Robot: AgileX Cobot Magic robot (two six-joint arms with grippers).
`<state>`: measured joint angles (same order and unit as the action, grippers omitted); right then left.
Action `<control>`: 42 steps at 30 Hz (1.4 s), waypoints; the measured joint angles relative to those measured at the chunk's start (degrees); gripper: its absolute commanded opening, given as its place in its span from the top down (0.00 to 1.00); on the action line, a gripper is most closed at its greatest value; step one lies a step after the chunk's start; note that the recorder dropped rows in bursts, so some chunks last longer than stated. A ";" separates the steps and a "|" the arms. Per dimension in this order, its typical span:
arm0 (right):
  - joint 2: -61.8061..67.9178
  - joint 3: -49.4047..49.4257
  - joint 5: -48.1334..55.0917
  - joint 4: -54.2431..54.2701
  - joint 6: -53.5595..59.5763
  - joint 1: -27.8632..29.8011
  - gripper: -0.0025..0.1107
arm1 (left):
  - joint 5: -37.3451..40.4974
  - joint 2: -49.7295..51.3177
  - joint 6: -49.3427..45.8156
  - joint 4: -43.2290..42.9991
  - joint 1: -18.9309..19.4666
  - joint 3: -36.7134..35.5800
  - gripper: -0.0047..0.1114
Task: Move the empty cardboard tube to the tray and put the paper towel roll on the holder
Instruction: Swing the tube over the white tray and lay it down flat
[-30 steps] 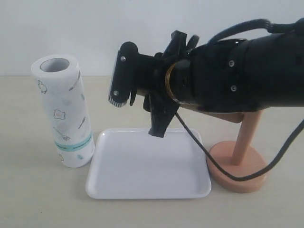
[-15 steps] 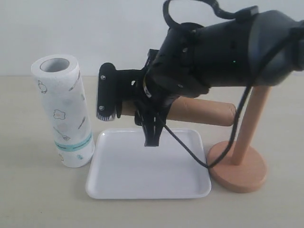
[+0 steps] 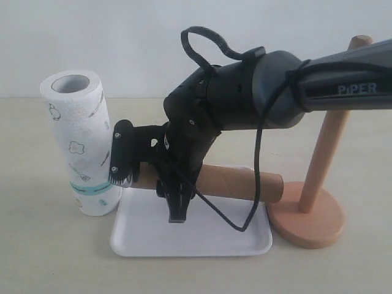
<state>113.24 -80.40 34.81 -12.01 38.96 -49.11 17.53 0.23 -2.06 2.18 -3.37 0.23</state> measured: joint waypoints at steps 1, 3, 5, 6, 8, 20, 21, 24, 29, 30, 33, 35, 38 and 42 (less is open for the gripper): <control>0.00 0.00 -0.44 0.59 0.00 0.00 0.96 | 0.00 0.00 0.00 0.00 0.00 0.00 0.92; 0.09 0.00 -0.84 2.01 0.00 0.00 0.90 | 0.00 0.00 0.00 0.00 0.00 0.00 0.92; 0.28 0.00 -0.95 3.35 0.00 0.00 0.78 | 0.00 0.00 0.00 0.00 0.00 0.00 0.92; 0.49 0.00 -0.95 4.09 0.00 0.00 0.71 | 0.00 0.00 0.00 0.00 0.00 0.00 0.92; 0.55 0.00 -0.95 4.99 0.00 0.00 0.58 | 0.00 0.00 0.00 0.00 0.00 0.00 0.92; 0.64 0.00 0.07 5.45 -3.01 0.00 0.32 | 0.00 0.00 0.00 0.00 0.00 0.00 0.92; 0.64 0.00 0.16 5.45 -3.15 0.00 0.32 | 0.00 0.00 0.00 0.00 0.00 0.00 0.92; 0.88 0.00 0.70 5.45 -3.57 0.00 0.32 | 0.00 0.00 0.00 0.00 0.00 0.00 0.92; 0.51 0.00 4.50 5.31 -3.86 0.00 0.32 | 0.00 0.00 0.00 0.00 0.00 0.00 0.92; -0.33 0.00 6.10 5.18 -4.25 0.00 0.33 | 0.00 0.00 0.00 0.00 0.00 0.00 0.92; -4.20 0.00 8.93 5.04 -6.67 0.00 0.62 | 0.00 0.00 0.00 0.00 0.00 0.00 0.92; -8.07 0.00 10.94 4.93 -10.54 0.00 0.84 | 0.00 0.00 0.00 0.00 0.00 0.00 0.92; -11.64 0.00 13.09 4.93 -14.83 0.00 0.98 | 0.00 0.00 0.00 0.00 0.00 0.00 0.92; -18.72 0.00 20.61 7.28 -23.26 0.00 0.98 | 0.00 0.00 0.00 0.00 0.00 0.00 0.92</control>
<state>94.52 -80.40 55.42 -4.73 15.69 -49.11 17.53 0.23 -2.06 2.18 -3.37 0.23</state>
